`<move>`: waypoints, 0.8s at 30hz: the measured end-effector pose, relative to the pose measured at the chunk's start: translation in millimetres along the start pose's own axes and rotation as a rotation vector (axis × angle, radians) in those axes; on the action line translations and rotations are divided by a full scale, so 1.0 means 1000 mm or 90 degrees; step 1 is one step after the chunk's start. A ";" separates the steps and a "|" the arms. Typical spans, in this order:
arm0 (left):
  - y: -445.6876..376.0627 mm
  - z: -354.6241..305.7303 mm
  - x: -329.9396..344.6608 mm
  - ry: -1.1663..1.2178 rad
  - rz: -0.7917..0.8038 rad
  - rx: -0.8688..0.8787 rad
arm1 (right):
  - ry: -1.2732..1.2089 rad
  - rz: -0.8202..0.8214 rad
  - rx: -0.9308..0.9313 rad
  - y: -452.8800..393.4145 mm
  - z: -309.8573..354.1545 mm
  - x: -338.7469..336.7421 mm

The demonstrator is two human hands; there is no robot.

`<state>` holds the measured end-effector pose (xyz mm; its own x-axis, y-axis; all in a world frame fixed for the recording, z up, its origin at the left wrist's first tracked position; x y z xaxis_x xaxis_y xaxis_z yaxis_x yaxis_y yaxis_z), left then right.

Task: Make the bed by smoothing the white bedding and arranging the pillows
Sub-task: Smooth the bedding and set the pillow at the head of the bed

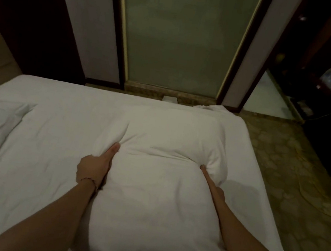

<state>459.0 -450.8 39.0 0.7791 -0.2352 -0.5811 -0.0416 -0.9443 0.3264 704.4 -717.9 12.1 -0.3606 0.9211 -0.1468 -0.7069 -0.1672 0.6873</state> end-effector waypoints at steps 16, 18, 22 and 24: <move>-0.174 0.033 -0.282 0.098 -0.017 0.027 | -0.014 0.036 -0.080 0.160 0.000 0.286; -0.197 0.036 -0.302 0.111 -0.021 0.022 | -0.020 0.033 -0.078 0.165 0.000 0.317; -0.249 0.040 -0.329 0.128 -0.044 0.014 | 0.003 0.059 -0.076 0.161 0.012 0.380; -0.274 0.043 -0.338 0.129 -0.053 -0.009 | 0.017 0.059 -0.084 0.154 0.021 0.411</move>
<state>179.8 -122.6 114.4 0.8894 -0.1042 -0.4451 0.0354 -0.9550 0.2944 459.9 -358.1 72.8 -0.4428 0.8903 -0.1064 -0.7426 -0.2976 0.6000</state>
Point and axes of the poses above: each hand's wrist, its own y-axis away from the middle knuckle, its own x-axis out of the palm, z = x × y, the point moved 3 cm from there along -y, towards the middle knuckle, and after that the axes turned 5 degrees about -y, right-handed, at the moved point
